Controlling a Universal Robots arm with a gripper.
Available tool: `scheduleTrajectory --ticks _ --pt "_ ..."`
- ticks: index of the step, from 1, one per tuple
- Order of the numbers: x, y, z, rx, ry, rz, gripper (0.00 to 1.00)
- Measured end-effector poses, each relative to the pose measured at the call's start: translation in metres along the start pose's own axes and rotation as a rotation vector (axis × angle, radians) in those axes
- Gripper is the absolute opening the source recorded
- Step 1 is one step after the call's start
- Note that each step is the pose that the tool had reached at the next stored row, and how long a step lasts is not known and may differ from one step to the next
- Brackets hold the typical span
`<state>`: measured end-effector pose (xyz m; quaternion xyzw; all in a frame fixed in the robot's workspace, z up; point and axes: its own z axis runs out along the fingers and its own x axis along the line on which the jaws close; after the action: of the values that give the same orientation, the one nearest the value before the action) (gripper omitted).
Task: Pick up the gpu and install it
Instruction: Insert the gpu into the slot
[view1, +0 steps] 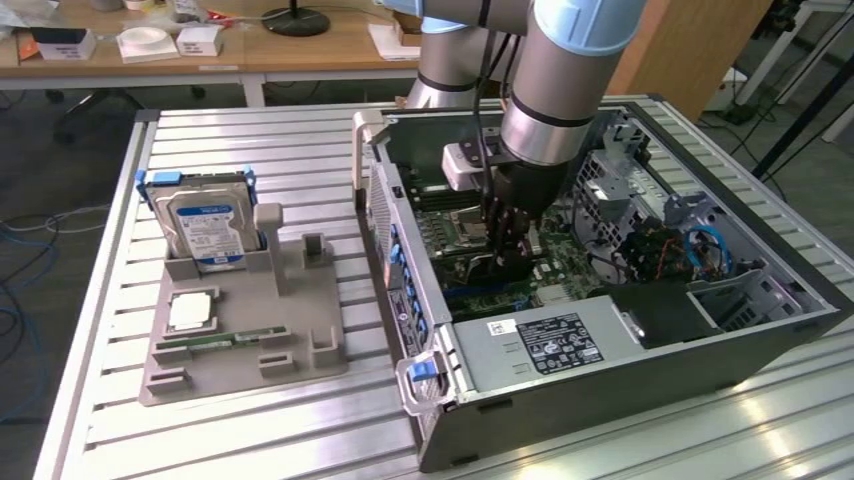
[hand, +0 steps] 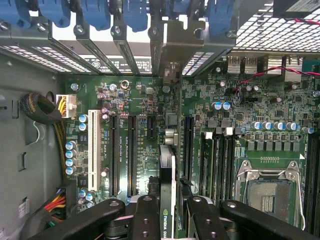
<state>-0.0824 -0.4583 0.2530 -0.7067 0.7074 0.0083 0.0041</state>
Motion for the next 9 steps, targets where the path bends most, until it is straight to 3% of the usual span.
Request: scheduleTrajectory --ticks 5,9 --pt "0.0000 0.0001 0.0000 -0.0008 0.0002 0.000 0.26" --pt "-0.0001 0.0002 0.0000 -0.0110 0.0020 0.000 0.26"
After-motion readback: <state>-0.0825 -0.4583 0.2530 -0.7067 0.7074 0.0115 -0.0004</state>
